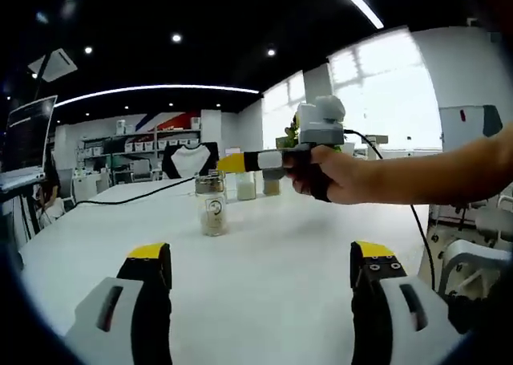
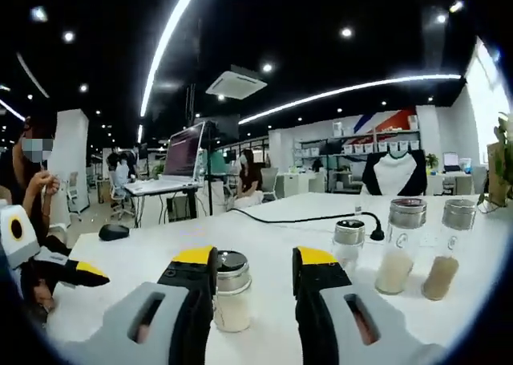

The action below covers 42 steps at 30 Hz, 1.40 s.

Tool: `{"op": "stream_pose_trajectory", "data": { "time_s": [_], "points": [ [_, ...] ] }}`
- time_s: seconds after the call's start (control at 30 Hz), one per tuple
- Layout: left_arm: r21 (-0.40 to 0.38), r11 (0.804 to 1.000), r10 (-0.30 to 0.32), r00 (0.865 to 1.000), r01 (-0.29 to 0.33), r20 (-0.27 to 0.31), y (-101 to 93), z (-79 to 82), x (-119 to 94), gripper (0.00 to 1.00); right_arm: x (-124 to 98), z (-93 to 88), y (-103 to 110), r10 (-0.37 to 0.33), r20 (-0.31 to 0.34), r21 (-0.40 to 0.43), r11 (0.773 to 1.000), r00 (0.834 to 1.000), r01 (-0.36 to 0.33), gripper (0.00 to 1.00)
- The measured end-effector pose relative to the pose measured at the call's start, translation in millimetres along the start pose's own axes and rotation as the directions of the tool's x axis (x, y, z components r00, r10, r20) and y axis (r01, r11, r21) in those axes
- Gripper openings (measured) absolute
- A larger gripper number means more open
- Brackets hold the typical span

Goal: Rotate the seasoning bottle until the label or dispensing opening points toward the visible target arrow and the bottle remains upright within the marked orientation range

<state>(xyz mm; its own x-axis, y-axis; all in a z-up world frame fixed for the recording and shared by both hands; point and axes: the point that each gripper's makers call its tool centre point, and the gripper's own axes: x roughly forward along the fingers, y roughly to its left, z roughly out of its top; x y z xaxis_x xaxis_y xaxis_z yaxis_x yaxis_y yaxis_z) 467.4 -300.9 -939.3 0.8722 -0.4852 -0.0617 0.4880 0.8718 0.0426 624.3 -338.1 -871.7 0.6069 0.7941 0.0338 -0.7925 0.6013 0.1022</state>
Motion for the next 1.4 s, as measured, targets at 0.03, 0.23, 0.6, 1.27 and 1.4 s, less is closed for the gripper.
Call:
{"op": "stream_pose_trajectory", "data": {
  "time_s": [0.03, 0.23, 0.6, 1.27, 1.4],
  "points": [
    [0.003, 1.000, -0.003, 1.000, 0.003, 0.002, -0.1, 0.8, 0, 0.97, 0, 2.5, -3, -0.004, 0.012, -0.001, 1.000, 1.000, 0.004, 0.36],
    [-0.005, 1.000, -0.014, 1.000, 0.014, 0.002, 1.9, 3.4, 6, 0.97, 12, -10.9, -41, -0.131, -0.072, -0.102, 0.987, 0.989, 0.123, 0.36],
    [0.047, 0.998, -0.029, 0.998, 0.031, -0.052, 9.5, -2.2, 14, 1.00, 48, -30.2, -91, -0.287, -0.128, -0.269, 0.931, 0.949, 0.245, 0.38],
    [-0.041, 0.997, -0.072, 0.997, 0.072, -0.019, 18.3, 2.0, 21, 0.94, 95, -39.8, -140, -0.381, -0.085, -0.187, 0.914, 0.921, 0.361, 0.32],
    [-0.032, 0.997, -0.072, 0.997, 0.071, -0.031, 17.3, -0.5, 22, 0.94, 95, -40.3, -137, -0.381, -0.100, -0.182, 0.915, 0.919, 0.360, 0.31]
  ]
}}
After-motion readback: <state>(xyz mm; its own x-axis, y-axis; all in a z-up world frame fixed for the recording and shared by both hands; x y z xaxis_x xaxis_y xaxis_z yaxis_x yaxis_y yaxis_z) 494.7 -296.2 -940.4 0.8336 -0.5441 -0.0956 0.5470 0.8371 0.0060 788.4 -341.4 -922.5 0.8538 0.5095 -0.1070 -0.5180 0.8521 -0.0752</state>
